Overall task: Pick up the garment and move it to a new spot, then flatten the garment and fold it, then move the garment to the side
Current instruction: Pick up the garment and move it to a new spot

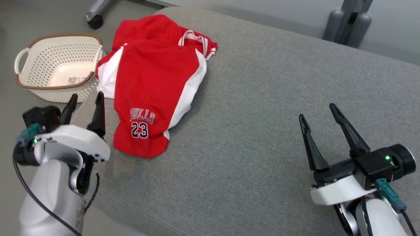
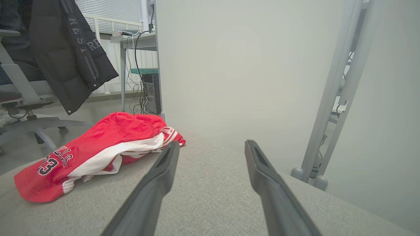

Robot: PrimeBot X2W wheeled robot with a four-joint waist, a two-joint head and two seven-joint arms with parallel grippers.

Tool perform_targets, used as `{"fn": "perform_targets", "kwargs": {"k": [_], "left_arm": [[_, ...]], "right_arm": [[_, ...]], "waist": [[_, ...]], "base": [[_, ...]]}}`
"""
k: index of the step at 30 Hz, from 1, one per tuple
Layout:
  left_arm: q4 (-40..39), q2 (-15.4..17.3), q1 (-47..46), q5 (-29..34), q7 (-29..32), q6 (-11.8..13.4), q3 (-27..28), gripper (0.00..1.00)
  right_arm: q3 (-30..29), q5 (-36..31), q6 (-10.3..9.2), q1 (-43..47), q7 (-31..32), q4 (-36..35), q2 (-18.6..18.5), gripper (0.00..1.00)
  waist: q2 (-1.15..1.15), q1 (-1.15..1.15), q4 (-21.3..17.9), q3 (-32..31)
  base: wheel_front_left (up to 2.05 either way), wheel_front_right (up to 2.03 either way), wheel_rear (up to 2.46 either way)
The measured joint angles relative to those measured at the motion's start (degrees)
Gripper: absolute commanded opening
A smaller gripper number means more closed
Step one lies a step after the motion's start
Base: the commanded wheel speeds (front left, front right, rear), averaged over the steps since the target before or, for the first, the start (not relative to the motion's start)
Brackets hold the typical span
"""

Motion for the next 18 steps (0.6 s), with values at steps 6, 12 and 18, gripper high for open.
{"fn": "perform_targets", "kwargs": {"k": [6,12,18], "left_arm": [[7.3,3.8,-10.2,-2.7,9.3,-2.3,-1.5,1.0],[14.3,6.9,-17.1,-5.6,18.5,-3.0,-4.8,1.0],[18.8,8.8,-21.3,-9.8,24.0,-3.2,-7.5,1.0]], "right_arm": [[1.4,-2.1,0.0,-2.6,1.7,-2.0,0.0,1.0],[2.4,-2.7,0.0,-3.7,2.2,-2.7,0.0,1.0],[2.9,-3.2,0.0,-4.4,2.2,-3.0,0.0,1.0]], "waist": [[0.0,0.0,-3.1,4.1],[0.0,0.0,-6.1,7.2],[0.0,0.0,-8.7,9.6]], "base": [[0.0,0.0,0.0],[0.0,0.0,0.0],[0.0,0.0,0.0]]}}
